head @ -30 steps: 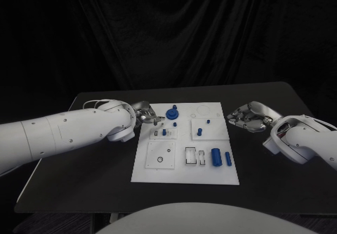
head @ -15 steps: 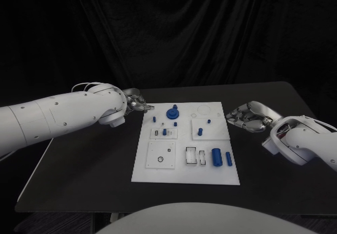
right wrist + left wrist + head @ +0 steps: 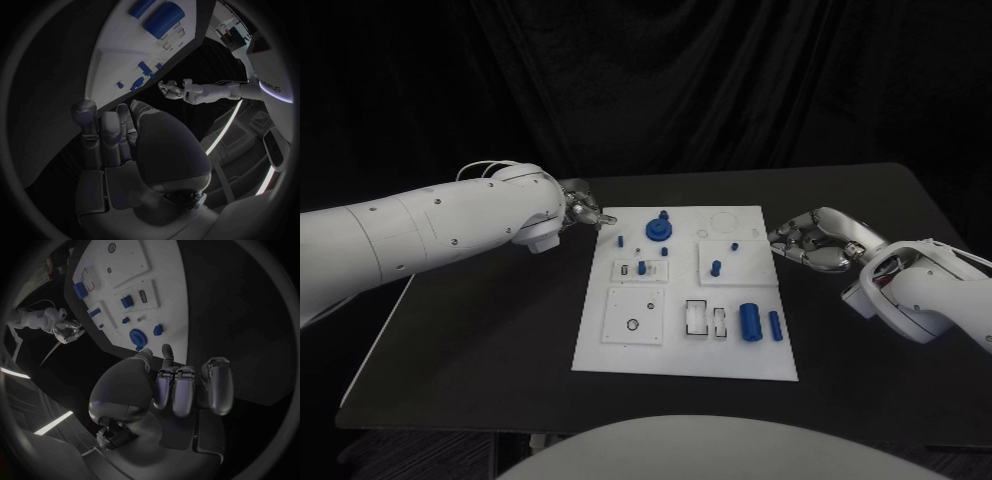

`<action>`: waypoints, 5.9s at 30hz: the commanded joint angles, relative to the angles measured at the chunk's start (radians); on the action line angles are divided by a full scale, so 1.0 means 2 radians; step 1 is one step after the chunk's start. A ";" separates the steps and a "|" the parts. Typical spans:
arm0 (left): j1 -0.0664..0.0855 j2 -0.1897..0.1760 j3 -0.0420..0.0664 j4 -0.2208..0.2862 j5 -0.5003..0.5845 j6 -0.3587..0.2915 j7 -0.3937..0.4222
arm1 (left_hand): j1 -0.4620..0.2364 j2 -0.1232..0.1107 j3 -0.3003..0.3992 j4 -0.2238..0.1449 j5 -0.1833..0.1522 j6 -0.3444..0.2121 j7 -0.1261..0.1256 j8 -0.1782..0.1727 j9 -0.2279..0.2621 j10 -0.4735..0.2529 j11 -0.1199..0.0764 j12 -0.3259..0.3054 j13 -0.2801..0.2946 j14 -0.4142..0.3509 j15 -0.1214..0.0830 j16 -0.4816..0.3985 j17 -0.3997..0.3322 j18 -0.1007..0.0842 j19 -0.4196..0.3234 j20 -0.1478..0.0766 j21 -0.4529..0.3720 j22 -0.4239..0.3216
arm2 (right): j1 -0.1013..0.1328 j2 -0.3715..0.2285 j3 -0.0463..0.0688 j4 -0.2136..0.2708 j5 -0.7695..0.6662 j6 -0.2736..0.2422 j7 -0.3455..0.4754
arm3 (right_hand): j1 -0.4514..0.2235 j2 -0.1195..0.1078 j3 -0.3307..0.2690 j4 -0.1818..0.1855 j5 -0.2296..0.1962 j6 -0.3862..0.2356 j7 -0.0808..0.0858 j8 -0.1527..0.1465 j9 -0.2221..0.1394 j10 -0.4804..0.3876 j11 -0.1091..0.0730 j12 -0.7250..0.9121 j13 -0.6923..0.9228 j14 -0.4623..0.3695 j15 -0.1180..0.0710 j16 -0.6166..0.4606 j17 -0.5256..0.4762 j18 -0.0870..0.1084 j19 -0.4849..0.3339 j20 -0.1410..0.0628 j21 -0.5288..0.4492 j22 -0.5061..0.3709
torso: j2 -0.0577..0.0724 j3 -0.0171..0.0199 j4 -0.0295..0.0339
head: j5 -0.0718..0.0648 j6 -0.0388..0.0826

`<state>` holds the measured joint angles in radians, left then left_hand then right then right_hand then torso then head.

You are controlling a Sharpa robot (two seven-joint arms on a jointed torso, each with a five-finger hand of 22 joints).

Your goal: Assemble the parts on the task board

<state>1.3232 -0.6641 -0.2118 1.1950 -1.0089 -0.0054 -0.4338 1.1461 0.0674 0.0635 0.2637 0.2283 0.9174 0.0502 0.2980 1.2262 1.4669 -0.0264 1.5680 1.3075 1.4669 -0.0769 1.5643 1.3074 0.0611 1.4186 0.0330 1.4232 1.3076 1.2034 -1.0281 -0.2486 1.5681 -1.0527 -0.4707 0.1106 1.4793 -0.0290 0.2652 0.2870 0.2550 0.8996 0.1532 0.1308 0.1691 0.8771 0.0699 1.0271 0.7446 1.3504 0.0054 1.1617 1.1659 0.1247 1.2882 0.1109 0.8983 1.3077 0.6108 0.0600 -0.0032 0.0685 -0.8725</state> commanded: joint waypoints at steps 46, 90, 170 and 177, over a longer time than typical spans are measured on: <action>-0.006 0.022 0.000 -0.014 0.001 0.024 -0.001 | -0.011 0.007 -0.015 0.006 -0.011 -0.001 0.008 -0.041 -0.036 0.052 0.012 0.001 0.132 0.052 0.011 0.003 0.132 0.002 -0.014 0.013 -0.018 0.038 | -0.001 0.001 0.000 -0.002 -0.010 0.005 -0.002 | 0.000 -0.003 0.004 -0.002 0.002 0.003 -0.002 -0.002 -0.001 0.003 0.000 -0.002 -0.001 -0.003 -0.001 0.000 0.000 0.002 -0.001 -0.001 0.001 0.019 | 0.010 -0.0027 -0.0001 | -0.003 0.000; -0.016 0.031 0.000 -0.026 0.001 0.023 0.014 | -0.004 0.009 -0.013 0.004 -0.006 0.000 0.009 -0.047 -0.042 0.052 0.012 0.001 0.132 0.052 0.012 0.003 0.132 0.004 -0.021 0.013 -0.026 0.032 | -0.002 0.006 0.000 -0.008 -0.010 0.016 -0.008 | 0.008 -0.004 0.010 -0.006 0.012 0.006 -0.001 -0.002 -0.001 0.002 0.000 -0.003 -0.005 -0.003 -0.002 -0.001 -0.001 0.003 -0.001 -0.001 -0.002 0.020 | 0.010 -0.0026 -0.0008 | -0.005 0.000; -0.022 -0.002 0.000 0.020 0.001 -0.013 0.047 | 0.014 -0.043 0.158 -0.071 0.168 0.031 0.002 -0.060 -0.062 0.052 0.005 0.001 0.132 0.052 0.006 0.003 0.132 0.004 -0.019 0.008 -0.034 0.044 | -0.002 0.000 0.000 -0.007 0.005 0.027 -0.020 | 0.023 -0.004 0.029 -0.018 0.046 0.011 -0.001 -0.002 -0.002 -0.004 0.000 -0.008 -0.017 -0.006 -0.002 -0.004 -0.005 0.003 -0.001 -0.002 -0.011 0.021 | 0.010 -0.0029 -0.0006 | -0.007 0.000; -0.022 -0.036 0.000 0.079 0.001 -0.033 0.046 | 0.008 -0.046 0.164 -0.071 0.160 0.035 0.001 -0.060 -0.064 0.052 0.004 0.001 0.132 0.052 0.005 0.003 0.132 0.004 -0.018 0.007 -0.034 0.045 | -0.002 -0.001 0.000 -0.007 0.005 0.026 -0.020 | 0.023 -0.004 0.029 -0.018 0.046 0.011 -0.001 -0.002 -0.002 -0.004 0.000 -0.008 -0.017 -0.006 -0.002 -0.004 -0.005 0.003 -0.001 -0.002 -0.011 0.021 | 0.010 -0.0029 -0.0005 | -0.007 0.000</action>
<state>1.2807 -0.7310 -0.2119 1.3357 -1.0092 -0.0210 -0.3629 1.1669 -0.0247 0.3856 0.1213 0.5508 0.9795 0.0535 0.1759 1.0982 1.4658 -0.0130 1.5680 1.3074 1.4668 -0.0623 1.5643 1.3074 0.0610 1.3781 0.0517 1.3572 1.3074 1.2008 -1.0288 -0.2486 1.5531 -1.0449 -0.4212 0.0861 1.5176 -0.0356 0.3190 0.2496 0.3443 0.9131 0.1523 0.1308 0.1661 0.8771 0.0699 1.0153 0.7124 1.3478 0.0027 1.1577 1.1568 0.1247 1.2882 0.1109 0.8790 1.3073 0.6311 0.0543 -0.0042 0.0539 -0.8725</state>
